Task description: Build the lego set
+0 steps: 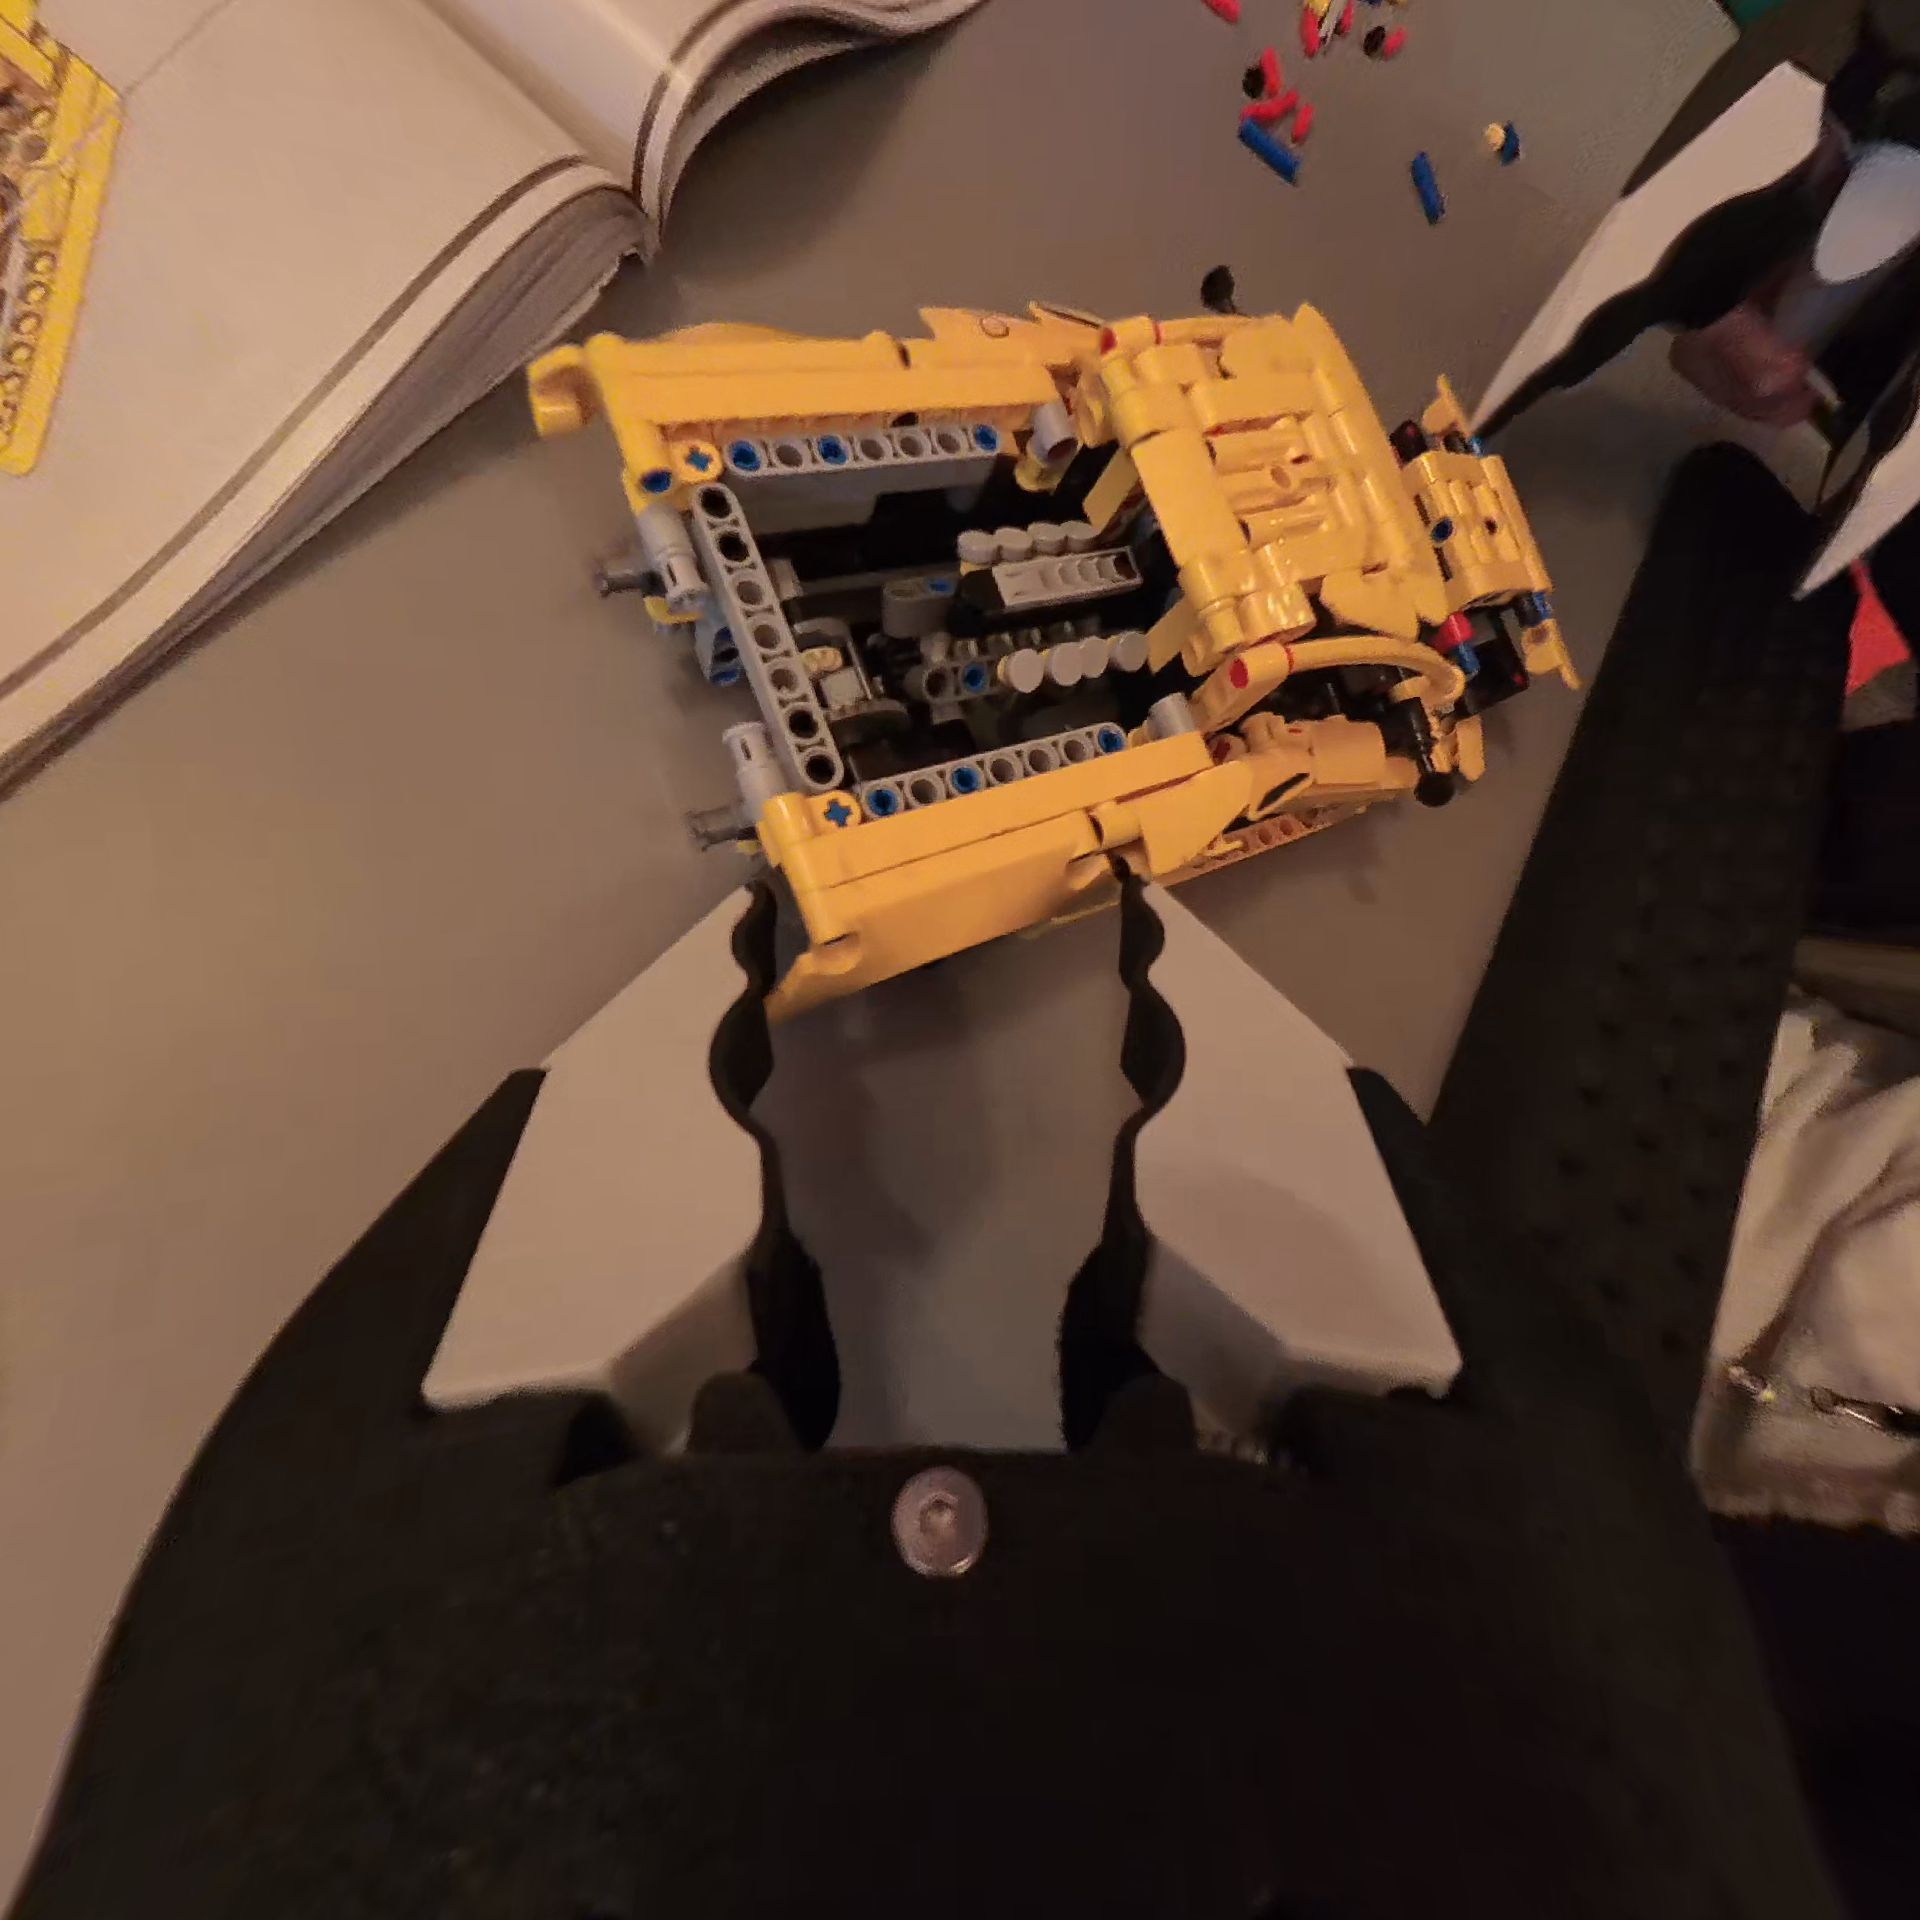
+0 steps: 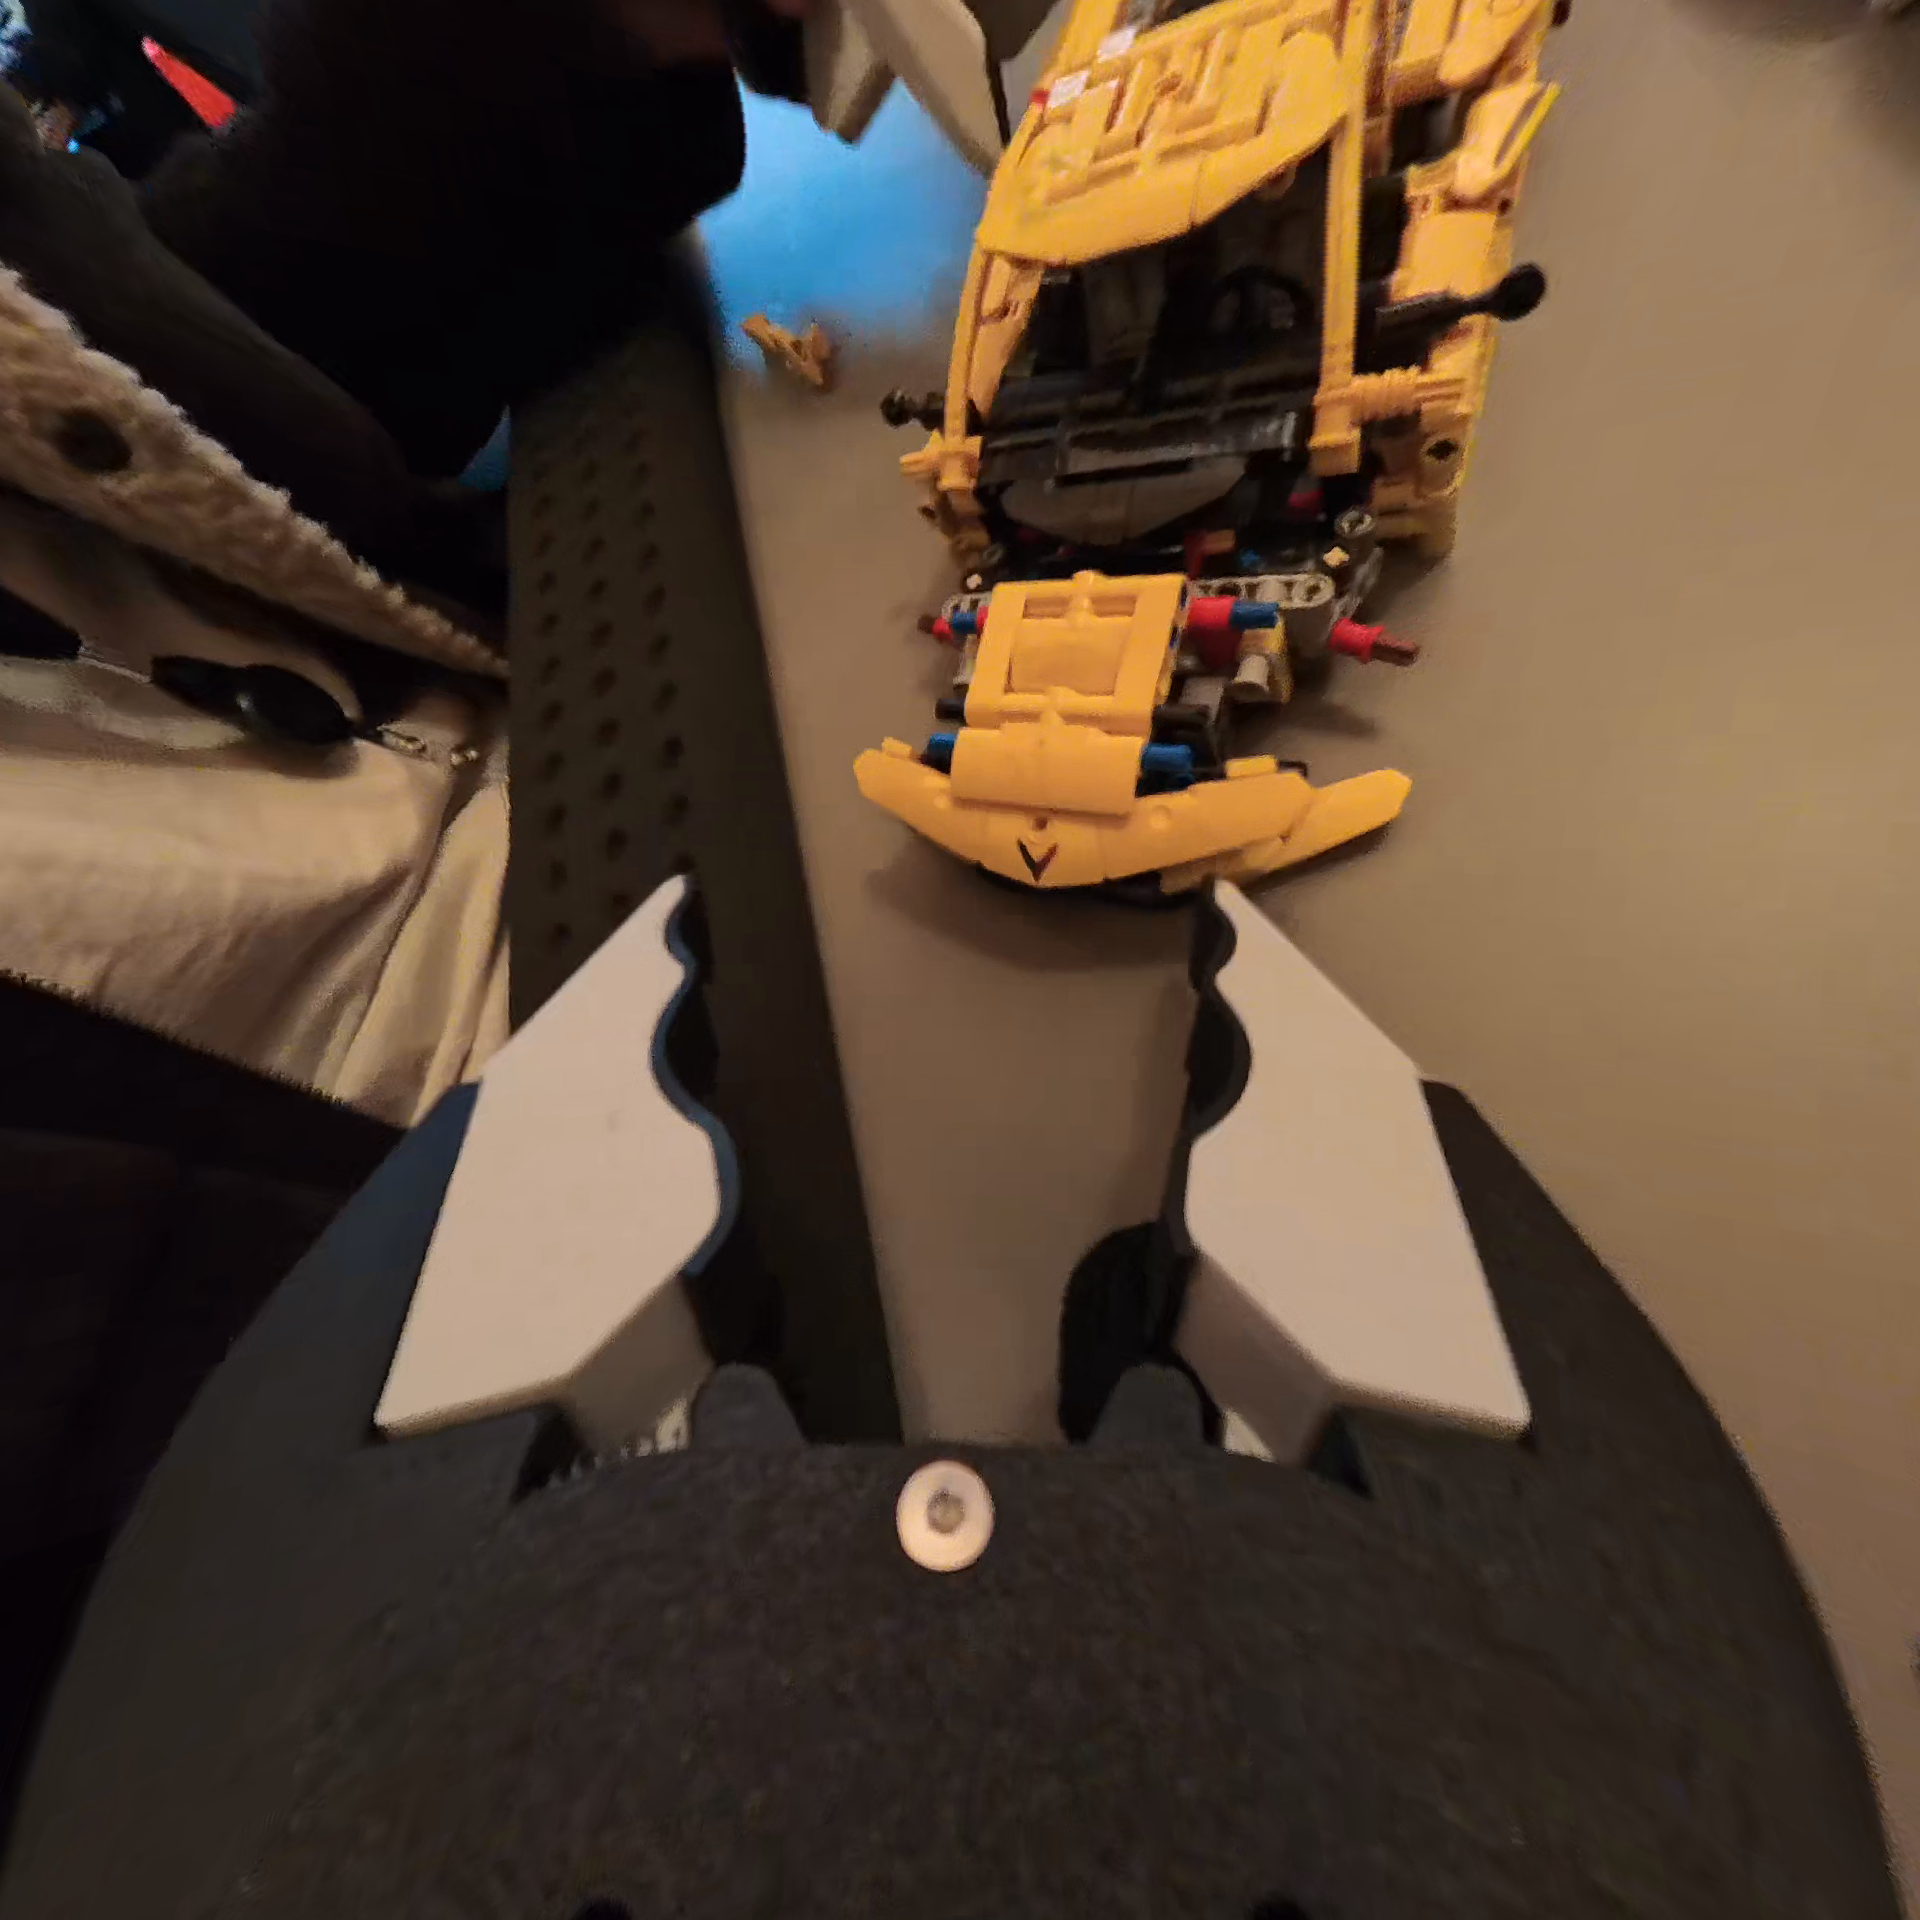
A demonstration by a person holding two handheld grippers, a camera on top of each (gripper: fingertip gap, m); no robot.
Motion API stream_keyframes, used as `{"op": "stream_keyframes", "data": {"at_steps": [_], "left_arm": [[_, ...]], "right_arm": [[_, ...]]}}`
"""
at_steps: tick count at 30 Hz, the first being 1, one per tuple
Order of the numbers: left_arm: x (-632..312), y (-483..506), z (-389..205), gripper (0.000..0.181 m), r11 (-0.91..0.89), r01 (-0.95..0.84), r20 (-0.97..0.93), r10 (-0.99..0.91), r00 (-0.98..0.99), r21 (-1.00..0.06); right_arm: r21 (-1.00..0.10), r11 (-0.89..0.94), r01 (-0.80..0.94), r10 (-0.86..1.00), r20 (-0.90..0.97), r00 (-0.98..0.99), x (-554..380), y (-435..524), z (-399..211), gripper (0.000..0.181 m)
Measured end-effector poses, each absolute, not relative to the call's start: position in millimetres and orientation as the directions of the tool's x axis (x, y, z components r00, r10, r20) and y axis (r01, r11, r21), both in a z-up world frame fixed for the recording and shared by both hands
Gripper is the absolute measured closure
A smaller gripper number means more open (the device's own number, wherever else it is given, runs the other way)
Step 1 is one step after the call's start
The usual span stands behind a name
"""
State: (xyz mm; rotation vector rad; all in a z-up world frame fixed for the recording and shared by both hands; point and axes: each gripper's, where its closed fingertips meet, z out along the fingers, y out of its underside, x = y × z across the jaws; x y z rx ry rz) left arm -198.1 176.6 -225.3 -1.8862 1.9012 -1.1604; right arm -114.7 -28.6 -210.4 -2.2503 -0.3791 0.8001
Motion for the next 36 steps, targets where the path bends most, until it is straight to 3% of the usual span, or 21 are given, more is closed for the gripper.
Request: {"op": "stream_keyframes", "data": {"at_steps": [4,8,12,16,20,27,36], "left_arm": [[-211,172,-210,0.114,-0.269,-0.712,0.421,-0.906,-0.041,-0.649],[-217,151,-210,0.114,-0.482,-0.607,0.472,-0.861,0.192,-0.632],[-240,153,-205,0.116,-0.511,-0.544,0.394,-0.86,0.326,-0.666],[-243,120,-220,0.118,-0.571,-0.614,0.543,-0.798,0.261,-0.545],[-215,118,-220,0.119,-0.663,-0.56,0.688,-0.694,0.213,-0.496],[-184,144,-217,0.115,-0.52,-0.645,0.568,-0.808,0.159,-0.56],[-106,152,-216,0.115,-0.224,-0.818,0.485,-0.871,-0.076,-0.53]], "right_arm": [[-0.723,-0.688,0.071,0.48,-0.38,0.791,-77,-7,-189,0.093],[-0.723,-0.67,0.17,0.592,-0.382,0.71,-69,52,-193,0.112],[-0.664,-0.726,0.18,0.629,-0.534,0.565,-81,86,-207,0.125],[-0.573,-0.794,0.204,0.595,-0.662,0.455,-92,88,-215,0.126],[-0.507,-0.845,0.173,0.527,-0.727,0.441,-96,87,-219,0.126],[-0.485,-0.857,0.174,0.504,-0.715,0.485,-110,56,-220,0.127],[-0.435,-0.893,-0.117,0.305,-0.774,0.555,-112,30,-214,0.117]]}}
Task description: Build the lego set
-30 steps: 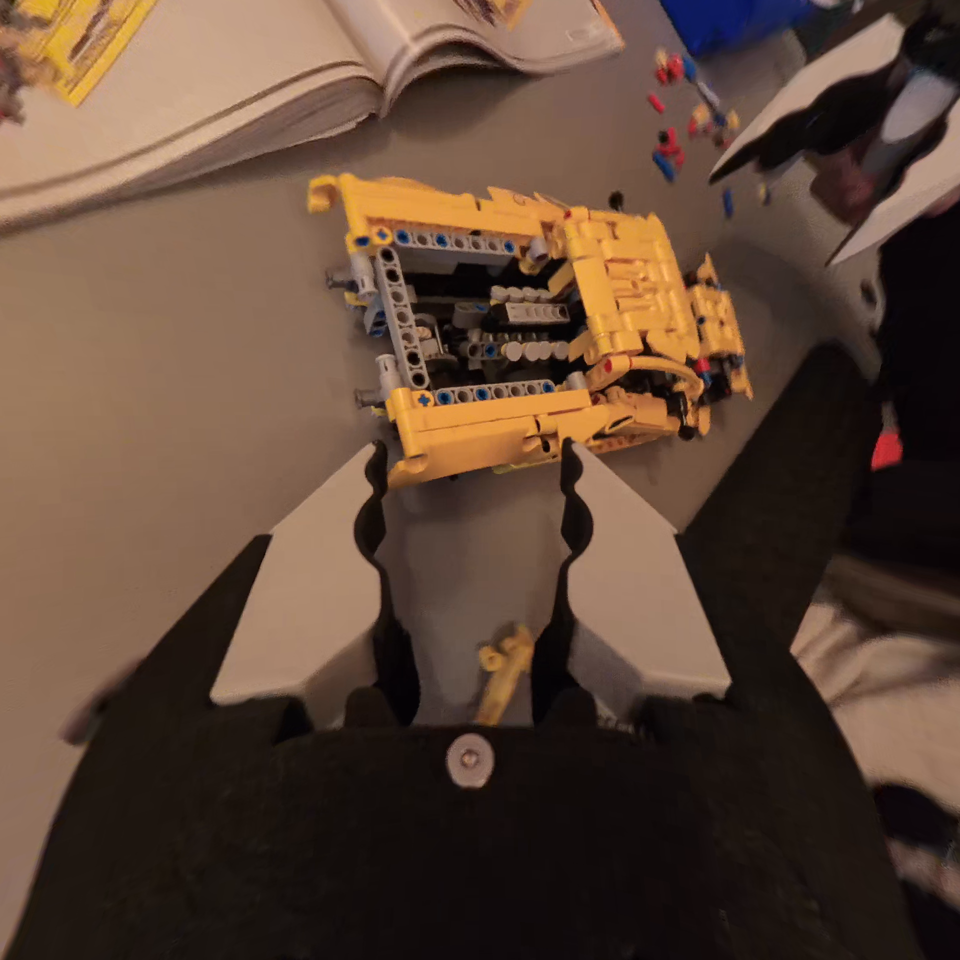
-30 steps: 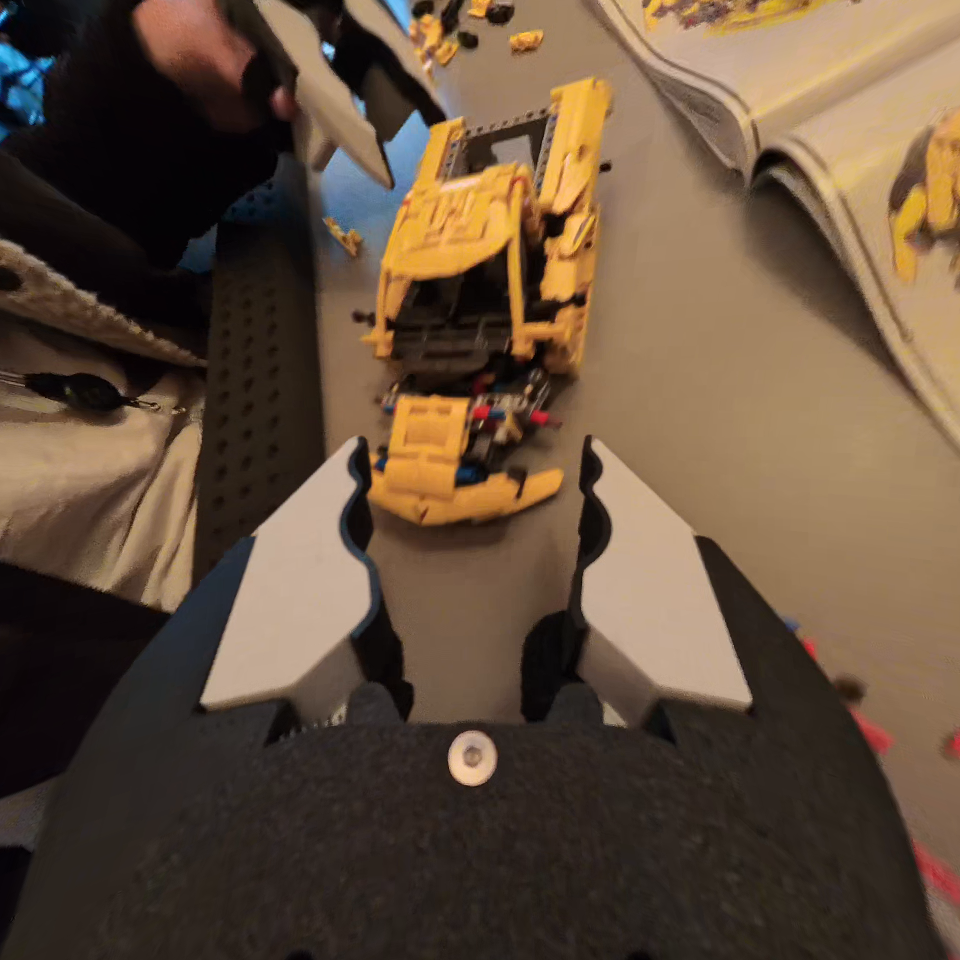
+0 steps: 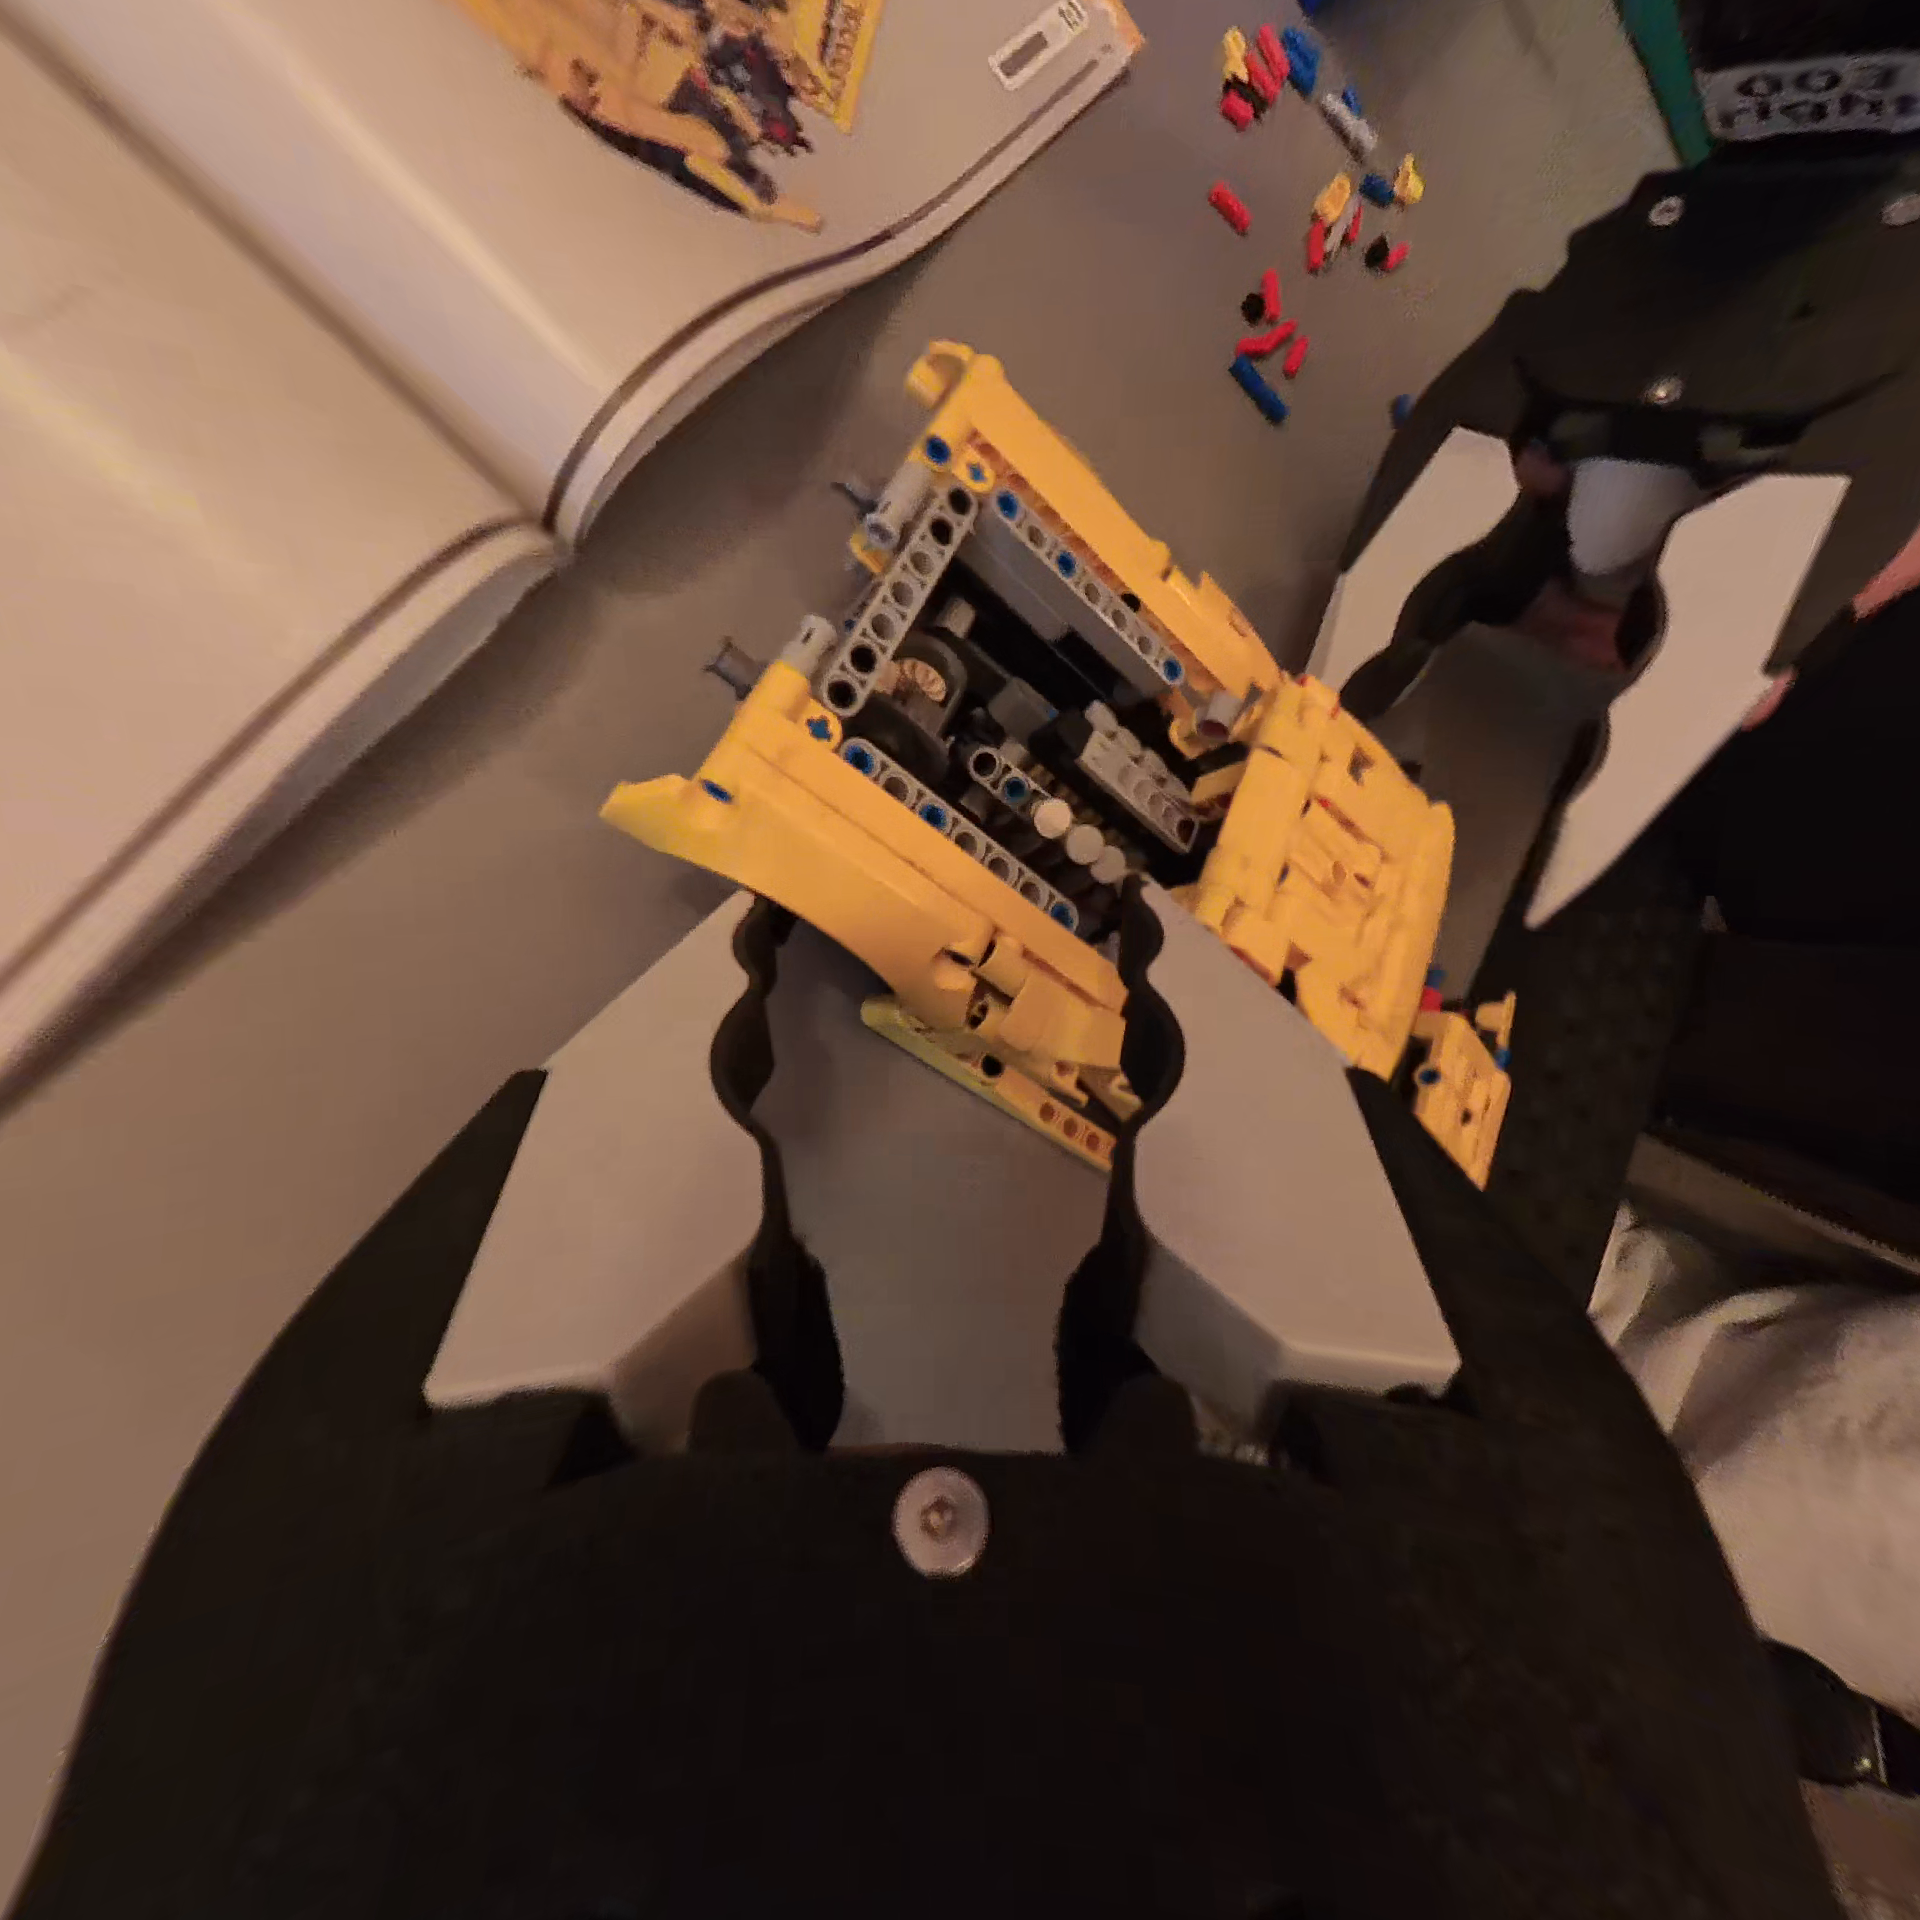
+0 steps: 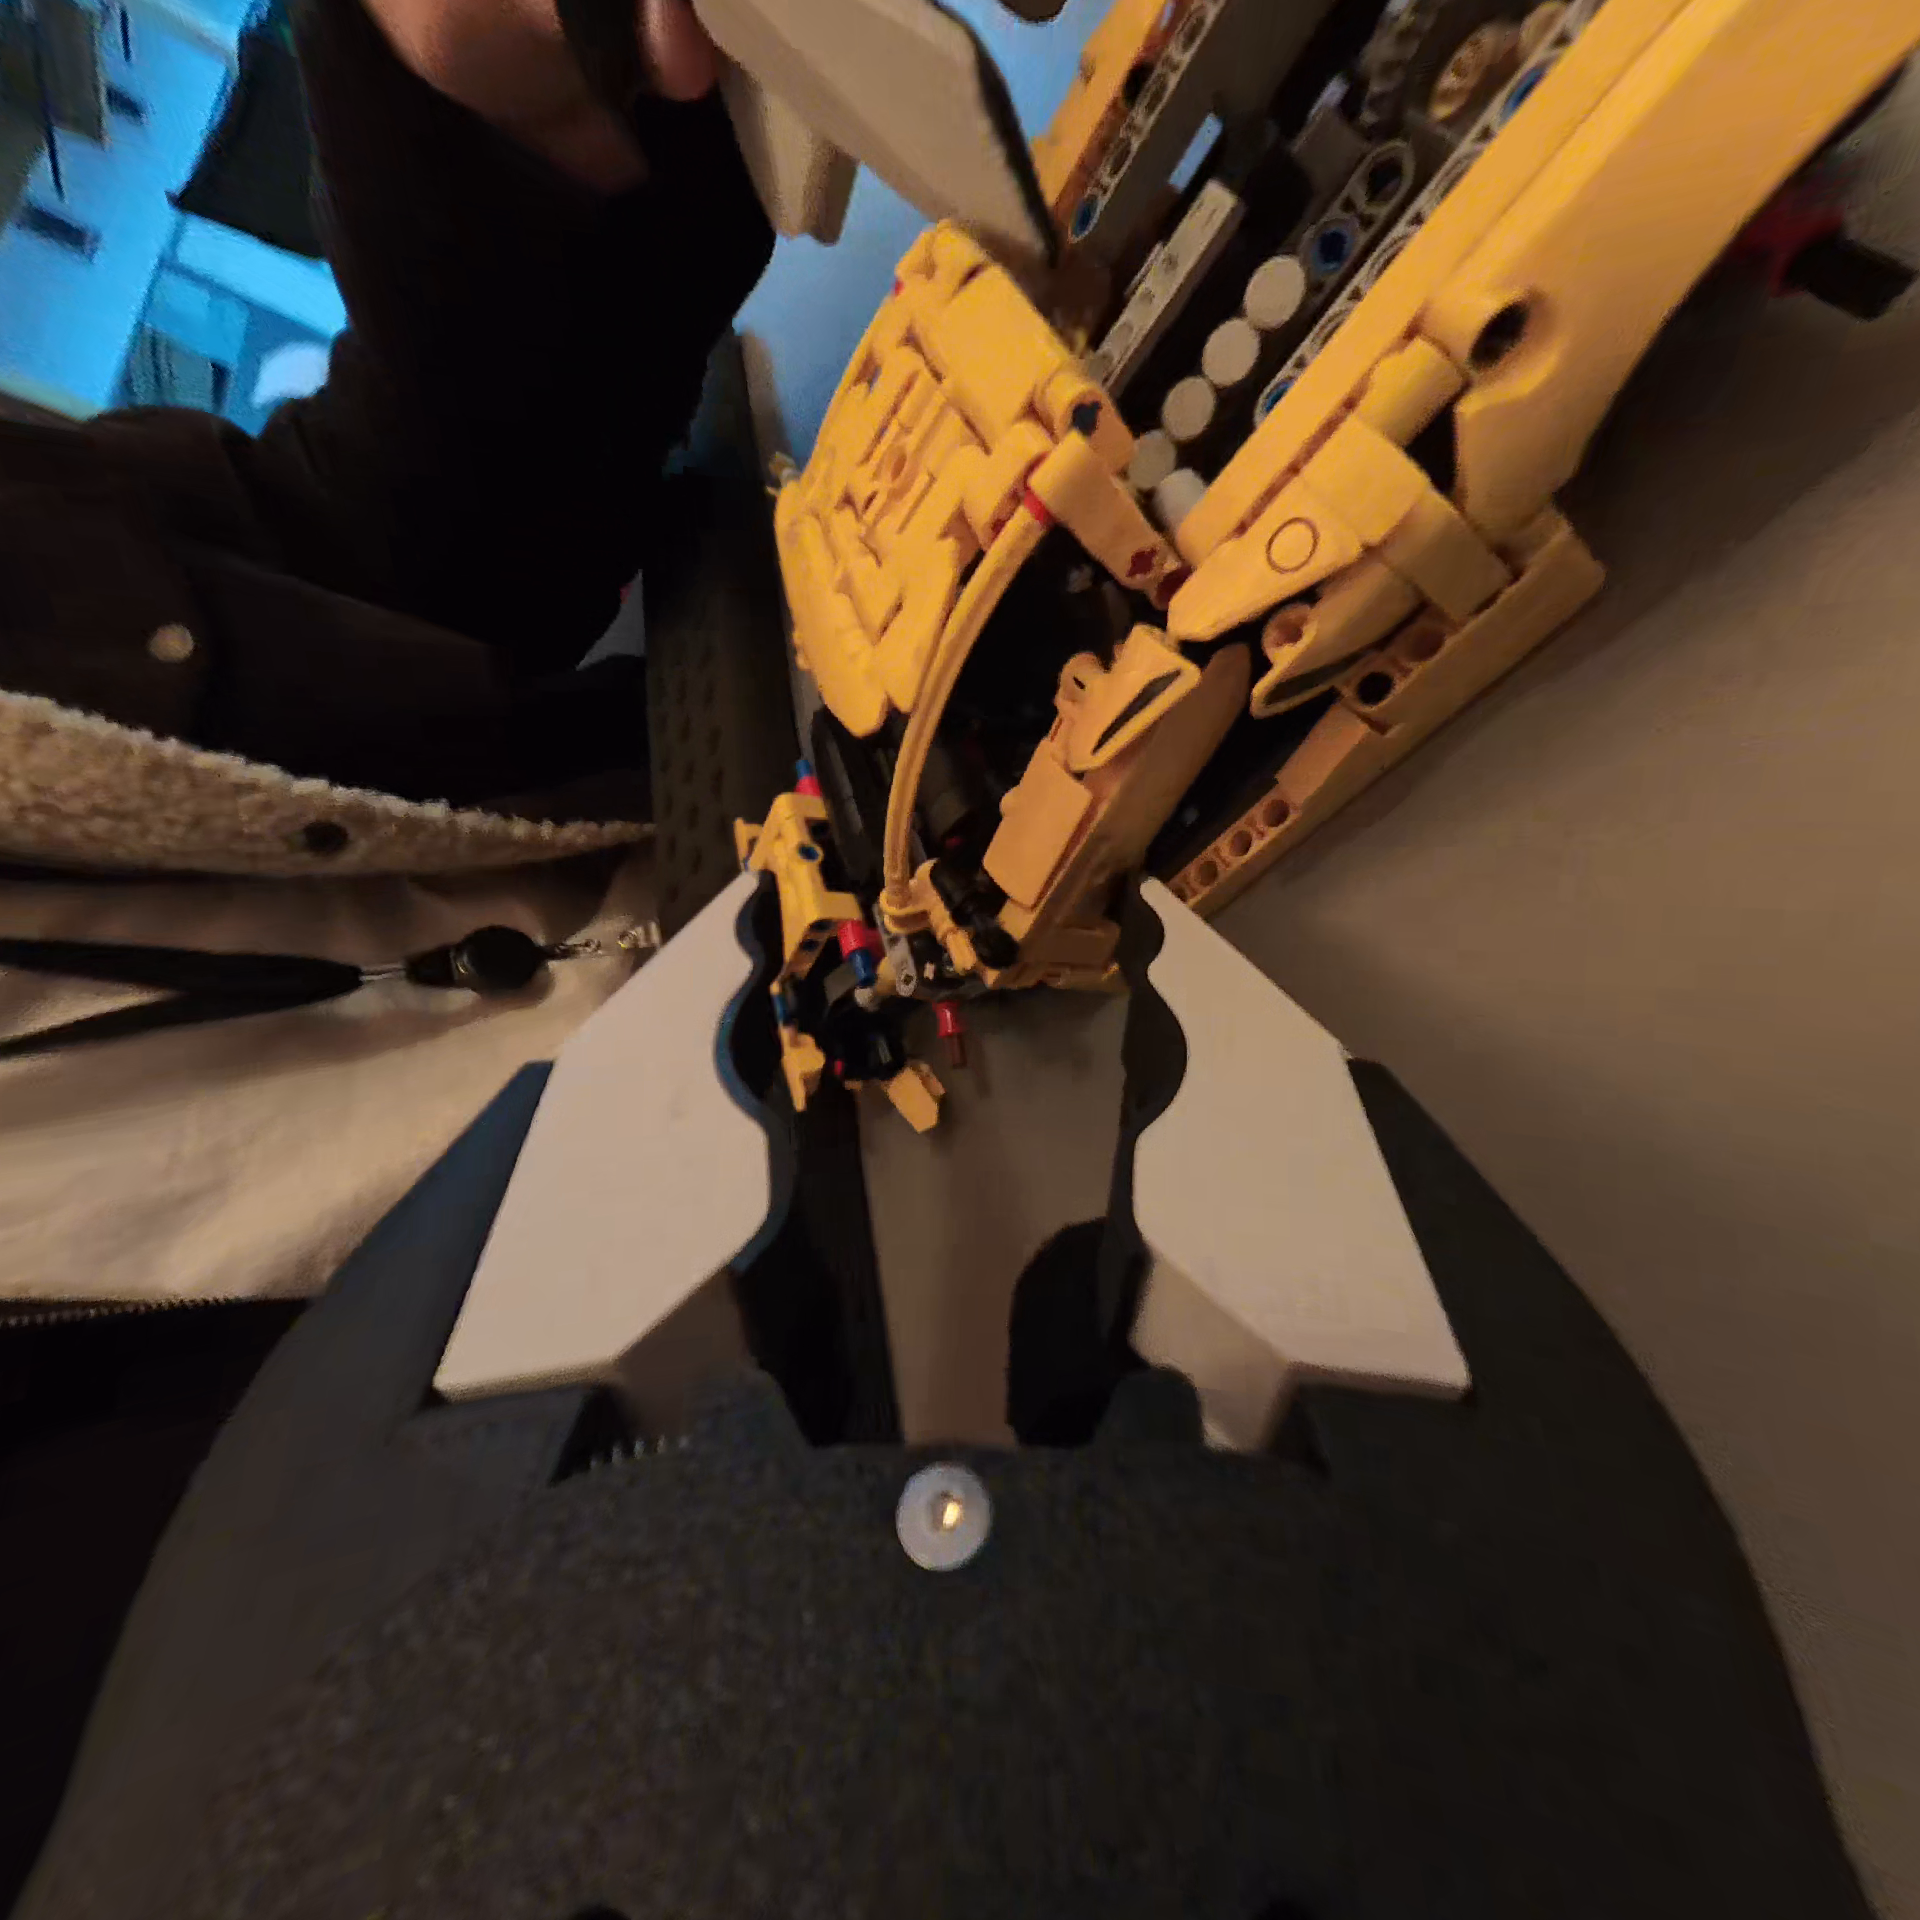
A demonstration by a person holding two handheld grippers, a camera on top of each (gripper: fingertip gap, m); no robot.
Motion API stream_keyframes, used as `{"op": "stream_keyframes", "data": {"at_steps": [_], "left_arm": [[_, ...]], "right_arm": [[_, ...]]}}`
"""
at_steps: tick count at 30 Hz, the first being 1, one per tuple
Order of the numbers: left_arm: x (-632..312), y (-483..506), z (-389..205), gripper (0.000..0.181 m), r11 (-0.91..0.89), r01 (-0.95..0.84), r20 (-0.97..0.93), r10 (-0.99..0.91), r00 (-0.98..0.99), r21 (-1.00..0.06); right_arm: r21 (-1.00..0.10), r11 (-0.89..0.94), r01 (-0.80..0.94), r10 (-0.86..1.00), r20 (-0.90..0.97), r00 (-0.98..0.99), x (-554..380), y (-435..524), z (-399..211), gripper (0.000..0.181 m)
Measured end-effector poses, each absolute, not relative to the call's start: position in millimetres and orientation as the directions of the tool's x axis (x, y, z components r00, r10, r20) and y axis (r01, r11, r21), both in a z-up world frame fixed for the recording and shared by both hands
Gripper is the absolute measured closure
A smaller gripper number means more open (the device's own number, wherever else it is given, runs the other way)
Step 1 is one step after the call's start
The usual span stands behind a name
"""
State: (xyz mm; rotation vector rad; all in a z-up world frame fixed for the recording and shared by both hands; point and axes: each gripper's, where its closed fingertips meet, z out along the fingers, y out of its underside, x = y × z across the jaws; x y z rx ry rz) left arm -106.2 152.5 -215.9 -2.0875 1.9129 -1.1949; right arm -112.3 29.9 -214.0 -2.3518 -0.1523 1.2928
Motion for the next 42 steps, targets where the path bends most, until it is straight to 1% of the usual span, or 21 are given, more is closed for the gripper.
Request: {"op": "stream_keyframes", "data": {"at_steps": [2,5,9,10,11,14,15,17,19,20,22,24,25,27,31,33,34,36,38,40,42], "left_arm": [[-91,146,-216,0.116,-0.139,-0.847,0.459,-0.878,-0.134,-0.513],[-71,135,-216,0.116,0.006,-0.873,0.403,-0.886,-0.231,-0.487],[-48,114,-223,0.117,0.158,-0.89,0.433,-0.829,-0.355,-0.429],[-43,112,-226,0.119,0.185,-0.894,0.44,-0.818,-0.37,-0.408],[-35,112,-226,0.123,0.204,-0.888,0.438,-0.81,-0.39,-0.413],[-23,114,-221,0.123,0.264,-0.859,0.411,-0.791,-0.453,-0.439],[-24,118,-215,0.123,0.263,-0.851,0.403,-0.791,-0.461,-0.455],[-31,130,-192,0.123,0.204,-0.823,0.376,-0.813,-0.444,-0.531],[-59,146,-173,0.122,0.163,-0.787,0.303,-0.862,-0.407,-0.594],[-80,150,-168,0.122,0.167,-0.763,0.242,-0.887,-0.392,-0.625],[-129,143,-170,0.122,0.173,-0.731,0.172,-0.912,-0.372,-0.661],[-170,125,-180,0.122,0.129,-0.713,0.176,-0.925,-0.337,-0.689],[-185,116,-187,0.122,0.098,-0.71,0.187,-0.932,-0.312,-0.697],[-200,105,-203,0.122,0.058,-0.715,0.183,-0.949,-0.256,-0.697],[-198,100,-213,0.121,0.036,-0.689,0.153,-0.965,-0.211,-0.724],[-195,105,-217,0.122,0.052,-0.701,0.129,-0.97,-0.204,-0.711],[-192,109,-219,0.122,0.067,-0.702,0.112,-0.972,-0.205,-0.709],[-188,113,-219,0.122,0.092,-0.706,0.112,-0.965,-0.236,-0.703],[-183,126,-219,0.122,0.11,-0.714,0.092,-0.967,-0.238,-0.692],[-178,145,-218,0.128,0.134,-0.714,0.05,-0.972,-0.23,-0.687],[-174,156,-219,0.13,0.129,-0.715,0.063,-0.97,-0.235,-0.687]], "right_arm": [[-0.404,-0.9,-0.166,0.255,-0.794,0.552,-115,23,-214,0.119],[-0.37,-0.892,-0.261,0.183,-0.821,0.54,-121,16,-210,0.114],[-0.359,-0.879,-0.313,0.157,-0.838,0.522,-137,8,-208,0.11],[-0.366,-0.875,-0.318,0.157,-0.835,0.527,-141,10,-208,0.11],[-0.377,-0.867,-0.327,0.16,-0.83,0.535,-143,13,-209,0.11],[-0.432,-0.828,-0.358,0.194,-0.82,0.539,-150,28,-205,0.106],[-0.44,-0.817,-0.373,0.207,-0.827,0.522,-152,30,-201,0.109],[-0.443,-0.819,-0.364,0.222,-0.831,0.511,-150,22,-195,0.11],[-0.466,-0.821,-0.33,0.222,-0.793,0.568,-137,6,-196,0.11],[-0.496,-0.808,-0.316,0.227,-0.759,0.61,-126,-2,-194,0.112],[-0.588,-0.749,-0.305,0.202,-0.64,0.741,-88,-6,-193,0.114],[-0.699,-0.663,-0.268,0.107,-0.443,0.89,-36,1,-197,0.107],[-0.74,-0.625,-0.249,0.063,-0.366,0.929,-16,7,-199,0.101],[-0.776,-0.585,-0.235,0.05,-0.324,0.945,-5,20,-198,0.095],[-0.777,-0.598,-0.197,0.045,-0.279,0.959,-11,47,-211,0.093],[-0.766,-0.625,-0.151,0.03,-0.217,0.976,-11,53,-218,0.092],[-0.769,-0.621,-0.151,0.02,-0.209,0.978,-12,55,-218,0.094],[-0.753,-0.629,-0.193,-0.011,-0.24,0.971,-12,56,-218,0.099],[-0.739,-0.624,-0.254,-0.041,-0.293,0.955,-15,59,-219,0.108],[-0.724,-0.617,-0.308,-0.057,-0.348,0.936,-21,61,-219,0.117],[-0.728,-0.602,-0.328,-0.091,-0.346,0.934,-21,63,-219,0.117]]}}
